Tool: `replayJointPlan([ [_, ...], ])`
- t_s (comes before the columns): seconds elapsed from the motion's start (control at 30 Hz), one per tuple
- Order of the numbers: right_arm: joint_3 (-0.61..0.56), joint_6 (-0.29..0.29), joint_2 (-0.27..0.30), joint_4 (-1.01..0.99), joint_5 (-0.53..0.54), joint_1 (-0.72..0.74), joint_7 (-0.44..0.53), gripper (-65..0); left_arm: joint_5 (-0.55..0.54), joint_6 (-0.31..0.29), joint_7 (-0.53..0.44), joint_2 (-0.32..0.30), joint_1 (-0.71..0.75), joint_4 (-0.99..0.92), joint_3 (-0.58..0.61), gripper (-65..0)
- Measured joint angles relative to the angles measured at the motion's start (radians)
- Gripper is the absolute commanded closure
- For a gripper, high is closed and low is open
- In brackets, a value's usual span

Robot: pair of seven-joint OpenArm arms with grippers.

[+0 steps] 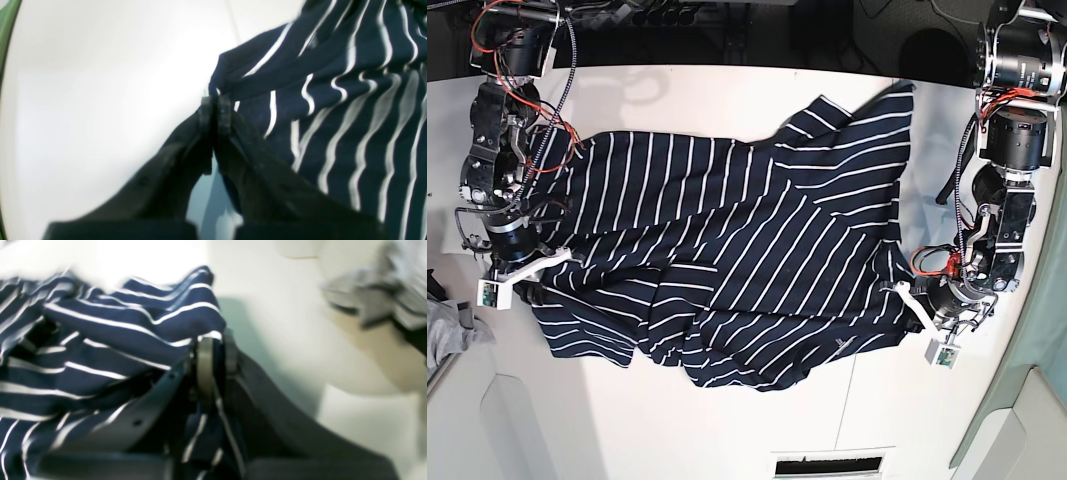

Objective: Layout the t-shirt on the table in an organized manner, then fold the t-shirt properly
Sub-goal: 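Lift the shirt and stretch it between the two grippers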

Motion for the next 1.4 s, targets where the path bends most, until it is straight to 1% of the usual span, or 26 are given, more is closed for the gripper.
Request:
replayJointPlan([
  [0.07, 0.034, 0.002, -0.003, 0.000, 0.004, -0.008, -0.026, 0.0, -0.005, -0.007, 0.000, -0.011, 0.008, 0.000, 0.000, 0.0],
  [0.17, 0.067, 0.003, -0.003, 0.000, 0.034, -0.025, -0.026, -0.6, -0.032, -0.009, 0.000, -0.019, 0.024, 0.000, 0.000, 0.0],
  [0.27, 0.079, -0.005, -0.002, 0.000, 0.034, -0.048, -0.025, -28.3, -0.034, -0.010, 0.004, -0.019, 0.050, 0.000, 0.000, 0.0],
  [0.3, 0.080, -0.008, -0.002, 0.000, 0.047, -0.056, -0.036, -35.2, -0.035, -0.010, 0.004, -0.020, 0.060, 0.000, 0.000, 0.0],
  [0.33, 0.081, -0.011, -0.002, 0.000, 0.082, -0.059, -0.070, -38.8, -0.033, -0.009, 0.018, -0.020, 0.070, 0.000, 0.000, 0.0],
  [0.4, 0.081, -0.012, -0.002, 0.000, 0.128, -0.059, -0.155, -39.0, -0.034, -0.009, 0.068, -0.020, 0.077, 0.000, 0.000, 0.0],
  [0.43, 0.081, -0.011, -0.002, 0.000, 0.150, -0.059, -0.170, -39.0, -0.043, -0.009, 0.095, -0.020, 0.077, 0.000, 0.000, -1.0],
  [0.53, 0.088, 0.003, -0.005, 0.018, 0.164, -0.063, -0.203, -38.9, -0.104, -0.004, 0.170, -0.019, 0.074, 0.002, -0.026, -18.6],
  [0.57, 0.094, 0.005, -0.005, 0.039, 0.164, -0.071, -0.208, -38.9, -0.128, -0.010, 0.208, -0.018, 0.074, 0.005, -0.049, -23.1],
  [0.6, 0.101, 0.008, -0.005, 0.063, 0.180, -0.082, -0.227, -38.9, -0.160, -0.034, 0.242, -0.021, 0.078, 0.010, -0.075, -25.6],
  [0.7, 0.137, 0.009, -0.005, 0.163, 0.232, -0.135, -0.259, -38.9, -0.302, -0.136, 0.311, -0.038, 0.113, 0.067, -0.169, -25.9],
  [0.77, 0.165, 0.013, -0.005, 0.220, 0.250, -0.175, -0.261, -38.9, -0.340, -0.166, 0.335, -0.042, 0.145, 0.110, -0.234, -25.9],
  [0.83, 0.194, 0.011, -0.005, 0.245, 0.258, -0.210, -0.264, -38.9, -0.355, -0.167, 0.332, -0.042, 0.191, 0.144, -0.287, -25.9],
  [0.9, 0.219, 0.014, -0.004, 0.251, 0.266, -0.246, -0.271, -38.9, -0.372, -0.167, 0.333, -0.043, 0.240, 0.153, -0.315, -25.9],
  [0.97, 0.239, 0.015, -0.003, 0.252, 0.297, -0.292, -0.281, -38.9, -0.380, -0.168, 0.337, -0.042, 0.284, 0.153, -0.318, -25.9],
  [1.0, 0.246, 0.014, -0.003, 0.252, 0.317, -0.317, -0.284, -38.9, -0.383, -0.182, 0.340, -0.039, 0.301, 0.153, -0.317, -25.9],
  [1.17, 0.265, 0.018, -0.008, 0.251, 0.338, -0.415, -0.287, -38.9, -0.478, -0.191, 0.317, -0.022, 0.343, 0.153, -0.315, -25.9],
  [1.3, 0.272, 0.018, -0.007, 0.251, 0.351, -0.466, -0.286, -38.9, -0.474, -0.191, 0.286, -0.020, 0.338, 0.153, -0.316, -26.1],
  [1.4, 0.272, 0.018, -0.008, 0.251, 0.351, -0.484, -0.288, -38.9, -0.437, -0.191, 0.258, 0.003, 0.338, 0.153, -0.316, -31.2],
])
